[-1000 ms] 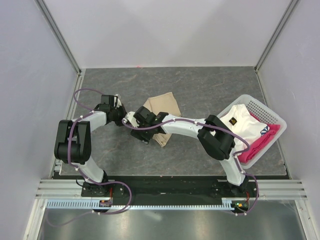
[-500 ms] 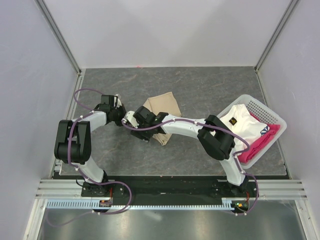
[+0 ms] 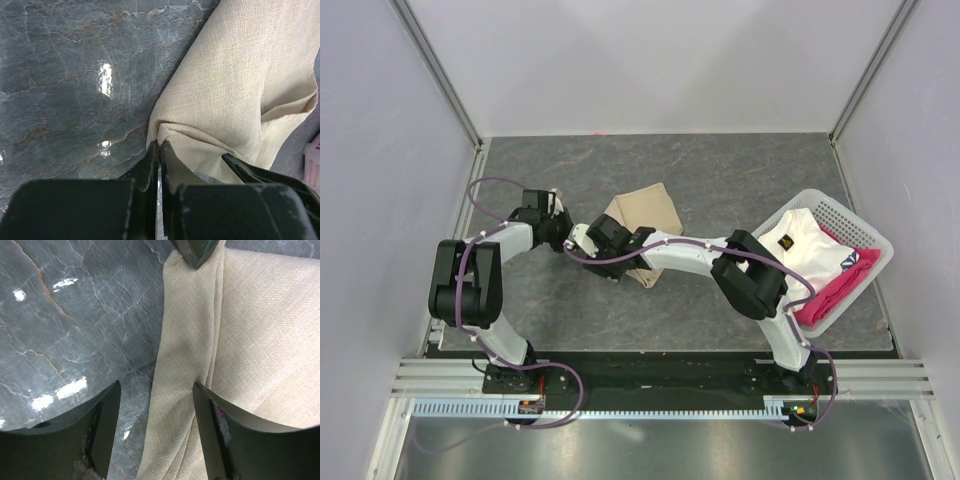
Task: Fold the napkin, place the utensils inside, and roll it up
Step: Roll the napkin with the utensil
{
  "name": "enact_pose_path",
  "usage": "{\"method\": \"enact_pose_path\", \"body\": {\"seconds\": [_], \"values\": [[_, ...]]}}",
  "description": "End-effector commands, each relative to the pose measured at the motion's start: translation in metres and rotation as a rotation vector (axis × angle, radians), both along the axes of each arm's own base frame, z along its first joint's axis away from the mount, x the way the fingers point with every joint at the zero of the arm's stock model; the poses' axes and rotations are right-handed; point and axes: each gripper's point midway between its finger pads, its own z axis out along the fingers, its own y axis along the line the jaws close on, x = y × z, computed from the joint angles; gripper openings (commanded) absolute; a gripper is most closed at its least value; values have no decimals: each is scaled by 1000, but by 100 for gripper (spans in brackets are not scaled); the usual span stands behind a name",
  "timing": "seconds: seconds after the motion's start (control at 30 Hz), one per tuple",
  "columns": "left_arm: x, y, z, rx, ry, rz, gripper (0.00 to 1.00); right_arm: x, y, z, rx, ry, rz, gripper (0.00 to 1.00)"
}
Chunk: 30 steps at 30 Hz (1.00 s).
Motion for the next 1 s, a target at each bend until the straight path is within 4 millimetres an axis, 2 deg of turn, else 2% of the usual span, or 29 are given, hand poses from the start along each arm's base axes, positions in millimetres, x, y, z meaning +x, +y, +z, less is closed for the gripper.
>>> {"method": "enact_pose_path", "body": {"seconds": [0.0, 0.17, 0.47, 0.5, 0.6, 0.63, 0.73, 0.8, 0.97], "values": [[10, -3, 17, -21, -50, -14, 2, 12, -9, -13, -47, -1, -31, 65], [10, -7, 22, -44, -68, -29, 2, 15, -28, -31, -92, 50, -55, 57], [9, -11, 29, -67, -94, -46, 3, 15, -43, -53, -157, 88, -80, 36], [9, -11, 31, -67, -99, -44, 6, 14, -46, -56, -165, 92, -82, 33], [9, -7, 38, -52, -124, -16, 29, 8, -50, -61, -173, 120, -85, 27], [10, -5, 41, -49, -134, -2, 42, 5, -50, -63, -173, 136, -82, 25], [9, 3, 50, -12, -171, 37, 56, -10, -51, -67, -164, 215, -54, 22], [6, 10, 50, 14, -183, 68, 59, -24, -46, -66, -128, 298, -17, 20], [-2, 20, 54, 42, -207, 134, 63, -39, -37, -58, -30, 432, 22, 16]]}}
